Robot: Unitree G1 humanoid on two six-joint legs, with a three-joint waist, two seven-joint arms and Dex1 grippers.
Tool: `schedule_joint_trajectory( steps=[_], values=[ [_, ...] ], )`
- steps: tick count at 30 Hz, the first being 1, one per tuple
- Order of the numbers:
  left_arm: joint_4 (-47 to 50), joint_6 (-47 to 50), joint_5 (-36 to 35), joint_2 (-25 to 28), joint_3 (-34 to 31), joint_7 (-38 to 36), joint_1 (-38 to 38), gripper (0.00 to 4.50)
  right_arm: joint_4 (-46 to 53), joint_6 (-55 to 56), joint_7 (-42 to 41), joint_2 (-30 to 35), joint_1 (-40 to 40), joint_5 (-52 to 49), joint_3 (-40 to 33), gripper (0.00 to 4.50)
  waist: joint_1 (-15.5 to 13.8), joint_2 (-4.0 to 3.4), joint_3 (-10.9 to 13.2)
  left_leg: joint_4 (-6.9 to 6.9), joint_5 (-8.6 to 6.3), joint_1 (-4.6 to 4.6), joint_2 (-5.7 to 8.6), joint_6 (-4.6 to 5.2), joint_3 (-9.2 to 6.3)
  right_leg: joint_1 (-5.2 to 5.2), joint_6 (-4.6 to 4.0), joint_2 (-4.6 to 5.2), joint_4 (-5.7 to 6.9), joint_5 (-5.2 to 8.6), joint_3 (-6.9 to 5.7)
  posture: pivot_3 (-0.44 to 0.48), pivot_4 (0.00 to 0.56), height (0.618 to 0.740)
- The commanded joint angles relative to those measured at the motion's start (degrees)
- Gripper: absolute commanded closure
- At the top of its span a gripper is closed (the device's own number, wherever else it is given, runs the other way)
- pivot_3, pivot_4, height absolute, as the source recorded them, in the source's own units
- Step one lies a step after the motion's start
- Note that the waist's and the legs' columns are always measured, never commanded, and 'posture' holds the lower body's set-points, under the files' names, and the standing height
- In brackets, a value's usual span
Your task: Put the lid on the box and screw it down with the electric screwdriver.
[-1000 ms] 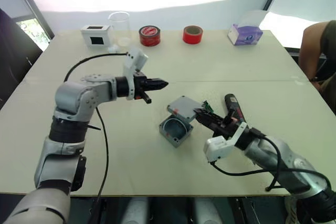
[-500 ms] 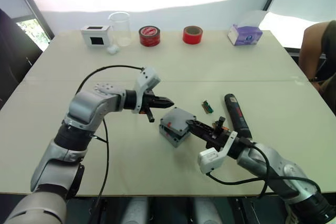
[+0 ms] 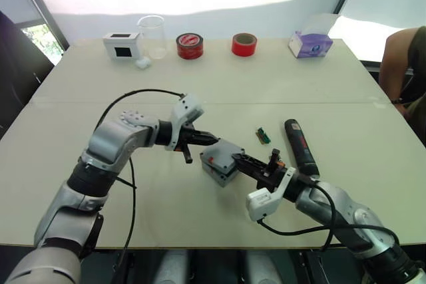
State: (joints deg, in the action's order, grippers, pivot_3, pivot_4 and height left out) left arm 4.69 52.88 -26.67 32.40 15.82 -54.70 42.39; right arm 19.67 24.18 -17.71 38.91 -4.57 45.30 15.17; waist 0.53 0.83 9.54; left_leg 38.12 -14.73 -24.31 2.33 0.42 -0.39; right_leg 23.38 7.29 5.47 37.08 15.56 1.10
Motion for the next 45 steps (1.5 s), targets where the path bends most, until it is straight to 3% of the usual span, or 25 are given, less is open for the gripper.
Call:
schedule_joint_trajectory(
  steps=[1, 45],
  values=[
    [1.35, -0.77, 0.25, -0.21, -0.48, -0.15, -0.12, 4.45, 1.83, -0.72, -0.80, -0.57, 0.97, 0.33, -0.45, 4.39, 0.00, 0.00, 0.00, 0.00, 0.00, 0.00, 0.00, 0.00, 0.00, 0.00, 0.00, 0.00, 0.00, 0.00, 0.00, 0.000, 0.150, 0.740],
    [0.83, -1.39, 2.38, -2.54, -0.43, -0.14, -0.44, 4.45, 4.88, -4.94, -0.24, -2.44, 2.68, 3.79, -2.29, 4.39, 0.03, 0.00, -0.01, 0.03, 0.00, 0.05, 0.00, 0.00, -0.01, -0.05, 0.00, -0.01, 0.04, 0.00, -0.01, 0.000, 0.150, 0.740]
  ],
)
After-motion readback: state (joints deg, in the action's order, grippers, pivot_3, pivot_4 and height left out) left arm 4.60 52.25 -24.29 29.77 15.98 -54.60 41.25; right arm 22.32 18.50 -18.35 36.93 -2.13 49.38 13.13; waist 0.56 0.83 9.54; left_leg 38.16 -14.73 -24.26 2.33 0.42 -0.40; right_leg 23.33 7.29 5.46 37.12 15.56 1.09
